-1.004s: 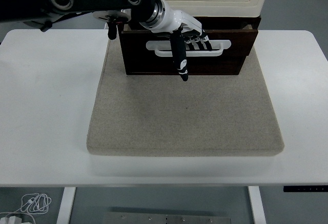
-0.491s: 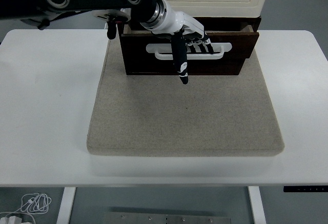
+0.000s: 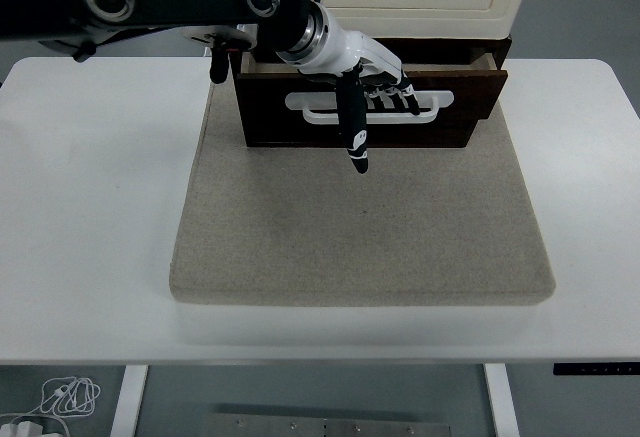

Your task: Open the drawer under the combination cabinet

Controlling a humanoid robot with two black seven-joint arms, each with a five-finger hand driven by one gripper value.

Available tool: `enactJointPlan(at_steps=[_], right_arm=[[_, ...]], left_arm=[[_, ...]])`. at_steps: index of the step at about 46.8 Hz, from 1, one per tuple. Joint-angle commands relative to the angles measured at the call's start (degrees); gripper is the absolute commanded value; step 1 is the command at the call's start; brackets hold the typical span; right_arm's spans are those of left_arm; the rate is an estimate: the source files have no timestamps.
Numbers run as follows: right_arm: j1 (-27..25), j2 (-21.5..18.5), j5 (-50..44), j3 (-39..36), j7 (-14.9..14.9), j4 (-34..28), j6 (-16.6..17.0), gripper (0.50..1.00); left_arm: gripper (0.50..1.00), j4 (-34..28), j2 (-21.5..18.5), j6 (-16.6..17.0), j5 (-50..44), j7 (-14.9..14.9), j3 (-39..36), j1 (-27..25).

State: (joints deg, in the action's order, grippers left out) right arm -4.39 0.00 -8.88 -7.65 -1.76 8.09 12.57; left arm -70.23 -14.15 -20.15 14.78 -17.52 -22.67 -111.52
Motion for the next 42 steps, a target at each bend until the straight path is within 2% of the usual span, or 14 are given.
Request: enactJointPlan(at_steps=[1,42], right_arm=[[0.0,0.0,0.0,0.0,0.0,0.0,0.0,0.926],[0.0,0.0,0.0,0.0,0.0,0.0,0.0,0.926]], left_arm=[[1.0,0.01,0.0,-0.07,-0.01,0.03,0.09,-0.1],[1.0,-2.63,-1.05,-1.65,-0.54,-0.58,0.79,-2.21]])
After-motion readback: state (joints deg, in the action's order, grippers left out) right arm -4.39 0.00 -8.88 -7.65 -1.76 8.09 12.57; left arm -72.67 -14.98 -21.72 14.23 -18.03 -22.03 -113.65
